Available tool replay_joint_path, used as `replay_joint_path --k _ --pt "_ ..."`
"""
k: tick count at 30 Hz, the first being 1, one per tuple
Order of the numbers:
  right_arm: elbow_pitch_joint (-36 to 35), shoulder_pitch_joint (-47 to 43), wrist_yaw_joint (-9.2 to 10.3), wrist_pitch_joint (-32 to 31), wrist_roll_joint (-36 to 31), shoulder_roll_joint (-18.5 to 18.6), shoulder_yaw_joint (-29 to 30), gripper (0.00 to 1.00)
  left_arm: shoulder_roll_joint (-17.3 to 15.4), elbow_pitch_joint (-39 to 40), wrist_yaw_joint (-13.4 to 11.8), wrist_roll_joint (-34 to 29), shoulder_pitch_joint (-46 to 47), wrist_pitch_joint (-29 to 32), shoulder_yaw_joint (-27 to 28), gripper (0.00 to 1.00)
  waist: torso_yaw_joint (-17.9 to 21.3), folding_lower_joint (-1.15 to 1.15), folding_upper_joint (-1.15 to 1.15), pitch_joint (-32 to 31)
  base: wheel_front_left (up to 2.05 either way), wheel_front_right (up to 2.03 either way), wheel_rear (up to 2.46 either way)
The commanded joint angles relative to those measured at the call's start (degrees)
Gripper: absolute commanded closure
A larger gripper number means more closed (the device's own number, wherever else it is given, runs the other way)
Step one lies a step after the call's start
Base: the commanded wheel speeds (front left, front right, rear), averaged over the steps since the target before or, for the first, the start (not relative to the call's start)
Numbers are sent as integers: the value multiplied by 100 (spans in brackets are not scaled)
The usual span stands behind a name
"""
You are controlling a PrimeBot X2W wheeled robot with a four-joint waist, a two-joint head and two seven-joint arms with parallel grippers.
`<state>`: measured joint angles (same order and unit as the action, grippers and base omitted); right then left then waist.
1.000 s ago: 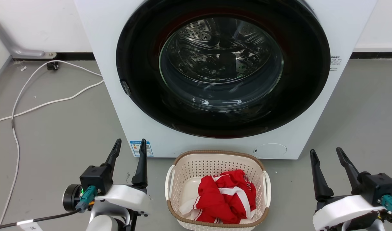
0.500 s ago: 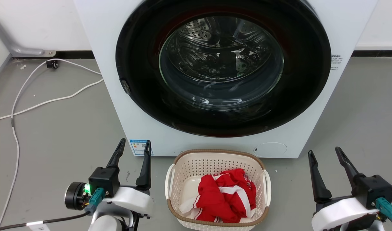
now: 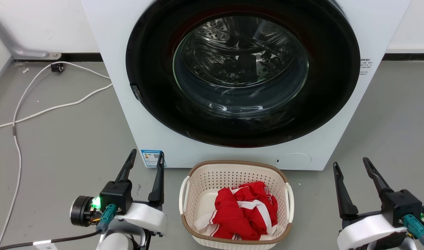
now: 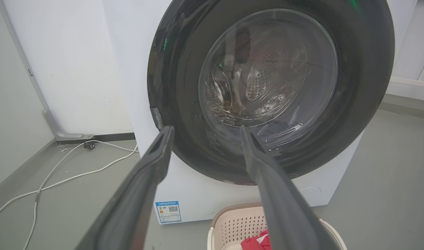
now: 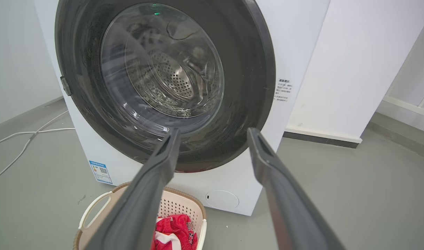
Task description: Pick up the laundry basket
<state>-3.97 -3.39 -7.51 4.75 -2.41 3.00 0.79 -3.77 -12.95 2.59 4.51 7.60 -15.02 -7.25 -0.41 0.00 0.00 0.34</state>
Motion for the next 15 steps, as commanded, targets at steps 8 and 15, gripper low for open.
replay_joint_path --k 8,15 --pt "31 34 4 33 16 -23 28 0 -8 -32 -15 43 70 -20 40 0 48 0 0 14 0 0 0" --pt "48 74 4 43 52 -23 35 0 -8 -24 -29 50 77 -19 50 0 61 0 0 55 0 0 0"
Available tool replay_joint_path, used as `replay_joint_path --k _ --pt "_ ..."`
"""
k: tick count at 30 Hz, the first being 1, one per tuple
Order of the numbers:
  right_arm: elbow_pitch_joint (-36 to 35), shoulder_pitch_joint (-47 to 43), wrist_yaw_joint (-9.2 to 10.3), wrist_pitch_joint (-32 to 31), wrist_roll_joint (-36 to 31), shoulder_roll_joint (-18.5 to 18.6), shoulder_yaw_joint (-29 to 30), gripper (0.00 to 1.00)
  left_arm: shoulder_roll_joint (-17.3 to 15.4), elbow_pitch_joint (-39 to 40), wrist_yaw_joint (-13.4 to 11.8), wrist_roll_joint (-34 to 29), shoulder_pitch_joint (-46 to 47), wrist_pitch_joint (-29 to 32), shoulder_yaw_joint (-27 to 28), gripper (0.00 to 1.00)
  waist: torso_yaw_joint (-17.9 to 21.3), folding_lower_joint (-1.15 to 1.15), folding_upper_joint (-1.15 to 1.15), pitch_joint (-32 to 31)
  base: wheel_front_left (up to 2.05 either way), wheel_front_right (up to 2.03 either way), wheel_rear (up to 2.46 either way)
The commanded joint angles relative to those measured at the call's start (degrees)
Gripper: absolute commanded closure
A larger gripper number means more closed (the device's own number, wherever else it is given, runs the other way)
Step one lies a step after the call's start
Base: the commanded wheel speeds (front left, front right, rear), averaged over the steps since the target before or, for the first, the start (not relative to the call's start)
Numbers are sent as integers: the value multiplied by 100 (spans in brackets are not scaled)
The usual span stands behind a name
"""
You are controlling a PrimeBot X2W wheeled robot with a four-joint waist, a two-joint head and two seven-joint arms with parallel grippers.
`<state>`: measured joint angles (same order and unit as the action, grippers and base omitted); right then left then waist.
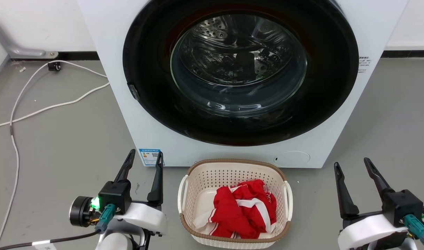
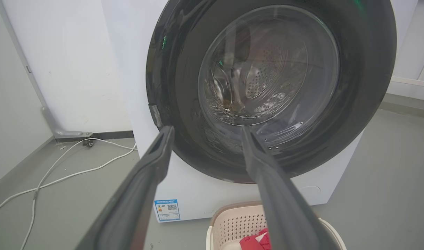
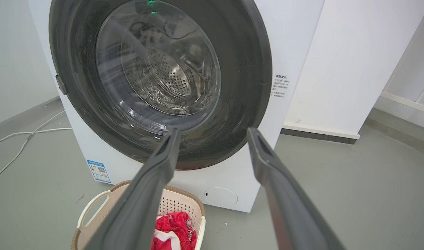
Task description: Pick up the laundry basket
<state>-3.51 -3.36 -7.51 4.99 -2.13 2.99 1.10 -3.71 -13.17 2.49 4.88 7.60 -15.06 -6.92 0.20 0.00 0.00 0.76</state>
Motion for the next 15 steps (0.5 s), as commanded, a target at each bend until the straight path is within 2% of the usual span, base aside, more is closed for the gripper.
replay_joint_path --k 1,10,15 --pt "10 81 4 23 22 -22 7 0 -20 -6 -17 13 89 -15 20 0 1 0 0 22 0 0 0" --pt "401 488 4 -244 137 -21 -18 0 -120 -369 51 88 540 80 86 0 68 0 0 373 0 0 0" --pt "828 1036 4 -472 127 -20 -84 0 -210 -775 145 229 1128 358 112 0 133 0 0 876 0 0 0"
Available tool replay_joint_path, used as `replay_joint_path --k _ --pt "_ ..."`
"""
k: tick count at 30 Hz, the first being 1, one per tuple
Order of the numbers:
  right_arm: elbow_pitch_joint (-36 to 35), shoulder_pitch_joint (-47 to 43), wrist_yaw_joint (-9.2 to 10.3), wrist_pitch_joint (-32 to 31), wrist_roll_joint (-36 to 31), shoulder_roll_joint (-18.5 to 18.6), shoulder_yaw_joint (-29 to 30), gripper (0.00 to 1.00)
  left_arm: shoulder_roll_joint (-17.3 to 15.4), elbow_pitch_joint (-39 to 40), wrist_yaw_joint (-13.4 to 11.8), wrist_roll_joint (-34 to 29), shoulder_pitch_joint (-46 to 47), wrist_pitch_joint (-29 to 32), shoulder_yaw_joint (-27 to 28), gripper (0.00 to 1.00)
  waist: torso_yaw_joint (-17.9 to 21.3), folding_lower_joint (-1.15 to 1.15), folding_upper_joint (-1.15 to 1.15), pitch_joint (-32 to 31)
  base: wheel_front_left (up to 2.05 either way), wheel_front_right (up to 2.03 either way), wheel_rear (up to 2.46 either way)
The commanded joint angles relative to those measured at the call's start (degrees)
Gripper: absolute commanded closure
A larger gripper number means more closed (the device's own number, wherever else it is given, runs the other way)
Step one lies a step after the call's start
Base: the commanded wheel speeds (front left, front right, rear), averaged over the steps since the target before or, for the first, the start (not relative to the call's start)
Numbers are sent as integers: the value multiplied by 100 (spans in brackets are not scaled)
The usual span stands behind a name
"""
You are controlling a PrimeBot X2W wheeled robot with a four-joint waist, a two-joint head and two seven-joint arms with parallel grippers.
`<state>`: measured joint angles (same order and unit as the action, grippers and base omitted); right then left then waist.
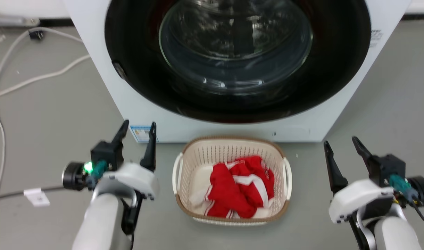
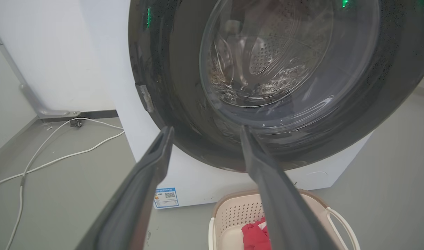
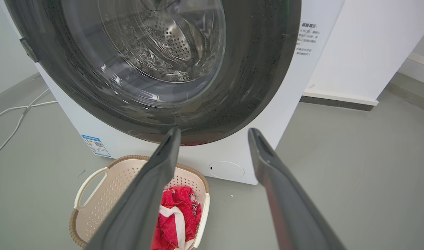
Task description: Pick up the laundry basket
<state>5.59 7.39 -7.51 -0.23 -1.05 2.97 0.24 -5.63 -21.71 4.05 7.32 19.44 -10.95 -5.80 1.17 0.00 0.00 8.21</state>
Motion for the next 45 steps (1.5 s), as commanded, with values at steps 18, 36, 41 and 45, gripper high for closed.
replay_joint_path --k 18,36,41,45 --pt "2353 2124 4 -1056 429 -15 -340 0 -416 -2337 338 821 2116 1049 -461 0 221 0 0 2004 0 0 0" --pt "4867 4150 4 -1520 1407 -15 -1190 0 -1049 -3425 340 2934 3514 2707 -2112 0 451 0 0 3315 0 0 0" --pt "5408 4577 4 -1513 1575 -16 -1436 0 -1185 -3567 341 3218 3767 2973 -2441 0 454 0 0 3580 0 0 0" --pt "5748 4848 4 -1496 1753 -15 -1605 0 -1250 -3667 341 3398 3945 3015 -2636 0 434 0 0 3766 0 0 0"
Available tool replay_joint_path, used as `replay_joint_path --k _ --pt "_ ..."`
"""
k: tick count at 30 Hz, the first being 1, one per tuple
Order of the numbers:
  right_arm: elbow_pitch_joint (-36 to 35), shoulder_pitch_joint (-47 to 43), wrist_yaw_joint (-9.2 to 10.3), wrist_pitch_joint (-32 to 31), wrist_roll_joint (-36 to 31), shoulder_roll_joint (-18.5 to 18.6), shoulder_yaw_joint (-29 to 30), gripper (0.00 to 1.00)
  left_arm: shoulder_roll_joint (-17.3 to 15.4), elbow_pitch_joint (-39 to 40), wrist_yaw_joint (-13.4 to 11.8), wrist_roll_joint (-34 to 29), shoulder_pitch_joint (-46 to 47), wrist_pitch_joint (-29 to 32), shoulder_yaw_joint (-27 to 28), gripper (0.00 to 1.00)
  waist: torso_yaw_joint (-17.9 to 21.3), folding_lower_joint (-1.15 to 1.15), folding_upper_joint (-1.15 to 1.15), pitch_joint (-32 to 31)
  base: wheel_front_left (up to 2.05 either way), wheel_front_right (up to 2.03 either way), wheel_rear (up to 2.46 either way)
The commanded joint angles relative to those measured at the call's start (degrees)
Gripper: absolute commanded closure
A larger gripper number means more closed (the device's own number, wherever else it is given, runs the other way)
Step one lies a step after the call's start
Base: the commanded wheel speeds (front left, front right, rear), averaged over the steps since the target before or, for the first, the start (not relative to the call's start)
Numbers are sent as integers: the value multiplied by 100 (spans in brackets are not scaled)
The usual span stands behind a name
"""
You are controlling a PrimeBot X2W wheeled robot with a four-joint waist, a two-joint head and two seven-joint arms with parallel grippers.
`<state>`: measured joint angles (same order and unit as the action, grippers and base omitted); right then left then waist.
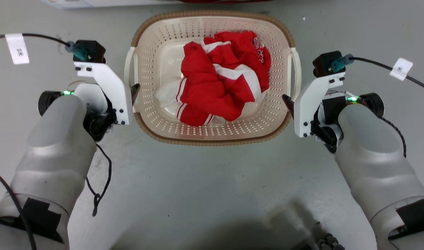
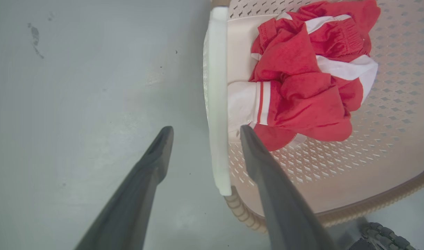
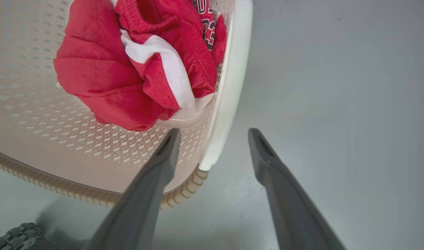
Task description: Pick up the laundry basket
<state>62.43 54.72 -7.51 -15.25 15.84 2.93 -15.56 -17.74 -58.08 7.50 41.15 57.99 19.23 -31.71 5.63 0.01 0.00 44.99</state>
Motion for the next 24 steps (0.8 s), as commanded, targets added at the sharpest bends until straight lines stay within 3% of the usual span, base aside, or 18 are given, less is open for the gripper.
replay_joint_path --k 1,14,15,16,17,18,19,24 --pt "150 156 4 19 102 -10 -73 0 -40 -47 -4 48 121 -10 -94 0 -20 -1 0 123 0 0 0" --pt "658 669 4 279 653 -7 -589 0 -10 -289 -4 508 587 -116 -648 0 -60 -1 0 506 0 0 0" --pt "682 693 4 349 692 -8 -610 8 -2 -310 -4 543 605 -122 -683 29 -64 -1 0 517 0 0 0" --pt "711 721 4 409 706 -10 -622 27 14 -324 -4 592 616 -133 -714 53 -67 -1 0 526 0 0 0" --pt "753 748 4 465 733 -10 -629 60 30 -339 -4 625 628 -142 -748 71 -70 -1 0 530 0 0 0" --pt "781 761 4 508 749 -9 -643 74 43 -342 -4 662 640 -130 -787 100 -74 -1 0 534 0 0 0" --pt "810 781 4 540 764 -10 -652 100 66 -330 -4 736 643 -85 -814 100 -78 -1 0 539 0 0 0" --pt "915 831 1 584 896 -15 -757 100 23 -313 -7 937 695 -63 -1002 100 -101 -1 0 554 0 0 0"
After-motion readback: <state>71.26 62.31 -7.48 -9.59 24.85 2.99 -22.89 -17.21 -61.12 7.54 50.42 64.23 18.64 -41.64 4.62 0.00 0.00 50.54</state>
